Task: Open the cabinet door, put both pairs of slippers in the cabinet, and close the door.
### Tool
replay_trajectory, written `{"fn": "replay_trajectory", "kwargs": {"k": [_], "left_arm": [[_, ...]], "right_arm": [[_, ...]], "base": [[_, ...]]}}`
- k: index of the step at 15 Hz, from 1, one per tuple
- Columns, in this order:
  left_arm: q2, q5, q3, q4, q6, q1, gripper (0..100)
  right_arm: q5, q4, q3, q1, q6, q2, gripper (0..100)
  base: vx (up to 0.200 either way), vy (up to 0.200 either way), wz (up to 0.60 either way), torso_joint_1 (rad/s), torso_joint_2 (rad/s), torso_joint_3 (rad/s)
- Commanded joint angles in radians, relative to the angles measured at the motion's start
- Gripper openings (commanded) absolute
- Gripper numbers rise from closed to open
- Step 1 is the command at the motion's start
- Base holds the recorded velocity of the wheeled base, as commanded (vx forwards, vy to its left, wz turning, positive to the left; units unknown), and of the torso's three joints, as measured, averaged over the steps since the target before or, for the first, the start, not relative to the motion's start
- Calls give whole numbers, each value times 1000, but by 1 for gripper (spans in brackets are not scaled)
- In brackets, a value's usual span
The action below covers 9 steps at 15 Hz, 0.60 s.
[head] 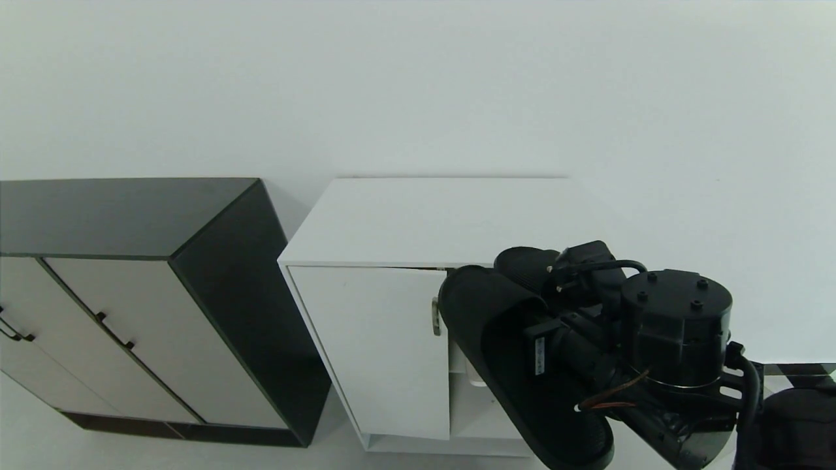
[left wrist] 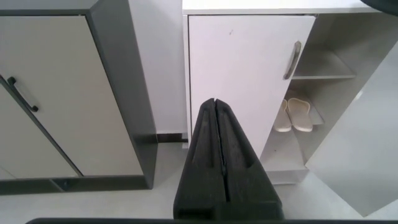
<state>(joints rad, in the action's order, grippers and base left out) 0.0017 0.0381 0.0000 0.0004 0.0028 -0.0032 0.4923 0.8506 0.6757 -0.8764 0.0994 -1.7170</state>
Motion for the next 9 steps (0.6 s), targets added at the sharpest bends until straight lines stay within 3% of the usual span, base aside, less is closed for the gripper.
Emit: {"fn": "replay_trajectory", "kwargs": {"k": [1,4,9], "left_arm": [[1,0,0,0,0,0,0],[1,0,0,0,0,0,0],[1,0,0,0,0,0,0]], "right_arm": [[0,4,-4,0,-1,-9,0],[-1,4,-5,0,-1,-9,0],[-1,4,-5,-1,-1,-10,0]], "base": [[0,0,0,0,0,0],[0,0,0,-72,151,88],[0,0,0,-221,521,293]]}}
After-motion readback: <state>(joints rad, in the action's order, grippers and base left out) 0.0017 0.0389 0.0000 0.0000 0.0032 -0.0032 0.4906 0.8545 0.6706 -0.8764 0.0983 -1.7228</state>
